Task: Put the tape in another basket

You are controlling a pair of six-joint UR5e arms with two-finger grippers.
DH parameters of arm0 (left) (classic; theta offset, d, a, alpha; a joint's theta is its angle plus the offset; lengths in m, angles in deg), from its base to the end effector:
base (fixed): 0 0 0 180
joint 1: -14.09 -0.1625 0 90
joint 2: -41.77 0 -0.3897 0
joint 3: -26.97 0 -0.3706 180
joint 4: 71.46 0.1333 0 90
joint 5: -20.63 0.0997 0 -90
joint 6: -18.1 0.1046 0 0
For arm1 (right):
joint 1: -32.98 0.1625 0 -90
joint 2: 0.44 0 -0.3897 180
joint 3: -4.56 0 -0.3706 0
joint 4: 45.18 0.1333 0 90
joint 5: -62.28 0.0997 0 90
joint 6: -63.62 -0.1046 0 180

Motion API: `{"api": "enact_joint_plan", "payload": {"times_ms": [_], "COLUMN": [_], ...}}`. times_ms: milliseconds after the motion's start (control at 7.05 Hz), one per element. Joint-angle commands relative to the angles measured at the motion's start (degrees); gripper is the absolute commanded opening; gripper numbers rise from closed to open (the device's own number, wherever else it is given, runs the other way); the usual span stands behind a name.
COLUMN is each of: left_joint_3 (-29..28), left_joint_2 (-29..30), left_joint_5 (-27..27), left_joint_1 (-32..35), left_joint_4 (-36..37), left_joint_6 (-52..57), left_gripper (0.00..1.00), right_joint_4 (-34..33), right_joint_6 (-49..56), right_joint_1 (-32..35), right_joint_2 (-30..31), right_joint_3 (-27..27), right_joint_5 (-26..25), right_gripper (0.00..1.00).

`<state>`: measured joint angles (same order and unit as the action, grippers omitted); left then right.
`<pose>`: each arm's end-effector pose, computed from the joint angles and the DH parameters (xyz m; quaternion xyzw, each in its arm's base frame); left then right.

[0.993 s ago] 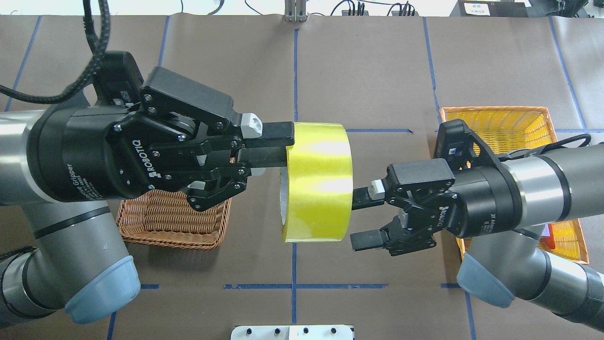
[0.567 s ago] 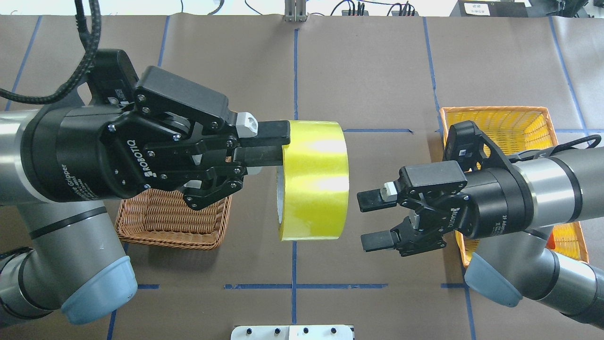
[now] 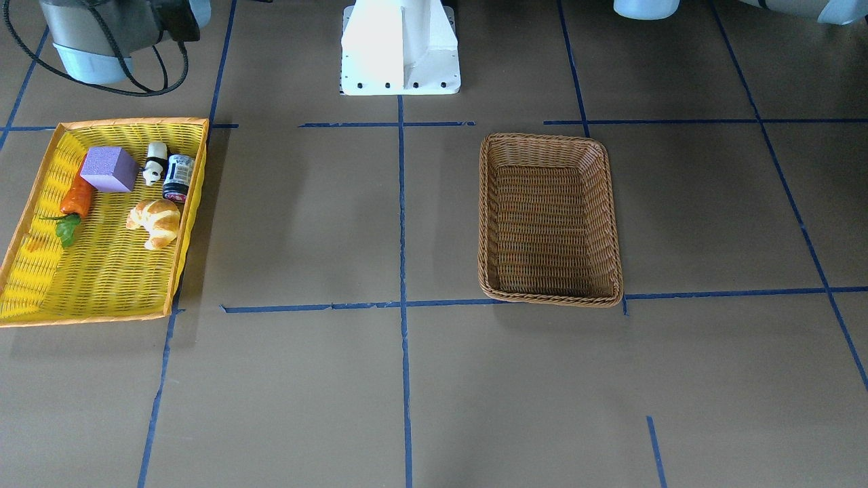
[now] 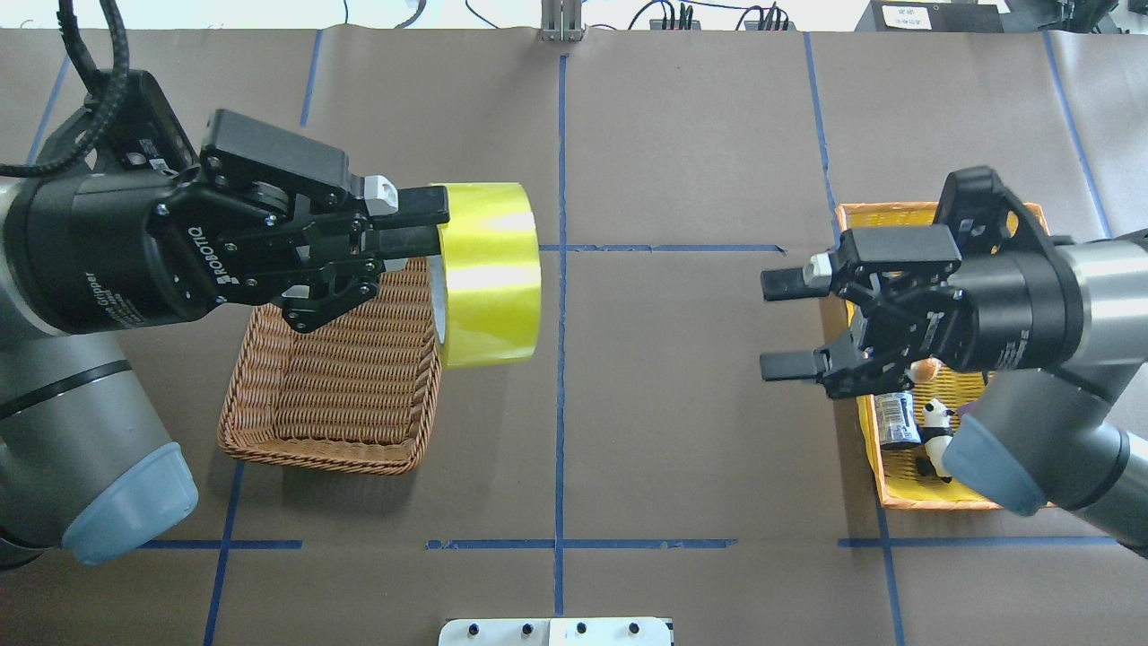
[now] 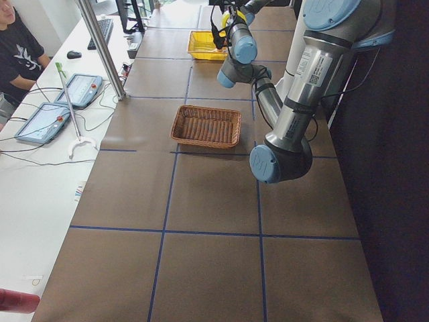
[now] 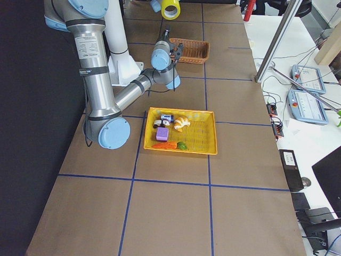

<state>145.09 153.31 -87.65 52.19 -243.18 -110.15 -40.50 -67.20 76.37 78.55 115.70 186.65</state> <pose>0.2462 -0.3207 0.1020 -0.0666 0.8997 -0.1374 0.4090 -0.2379 -0.3270 0.2163 -0.1130 -0.8571 0.0906 0.4944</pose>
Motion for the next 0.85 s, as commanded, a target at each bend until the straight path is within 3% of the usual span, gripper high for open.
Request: {"api": "enact_joint_plan", "payload": {"times_ms": [0,284,709], "left_joint_3": [-3.66,-3.95,-3.33], "left_joint_2": [-3.95,-3.44,-3.35], "left_joint_5": [-0.25,-6.73,-6.59], "left_joint_1": [0.83,4.34,5.84], "left_joint_4": [2.85,19.14,41.98], "left_joint_6": [8.32,16.33,30.29], "left_gripper": [0.0,0.0,0.0], "right_joint_4": [-4.37,-12.72,-16.1], "right_joint_6": [7.63,19.51,25.96], "right_joint_1": [7.37,11.35,13.65], "right_joint_2": [0.2,1.5,2.66], "right_joint_3": [-5.56,-7.69,-10.85], "right_joint_5": [5.84,8.6,8.08], "right_gripper": [1.0,1.0,1.0]}}
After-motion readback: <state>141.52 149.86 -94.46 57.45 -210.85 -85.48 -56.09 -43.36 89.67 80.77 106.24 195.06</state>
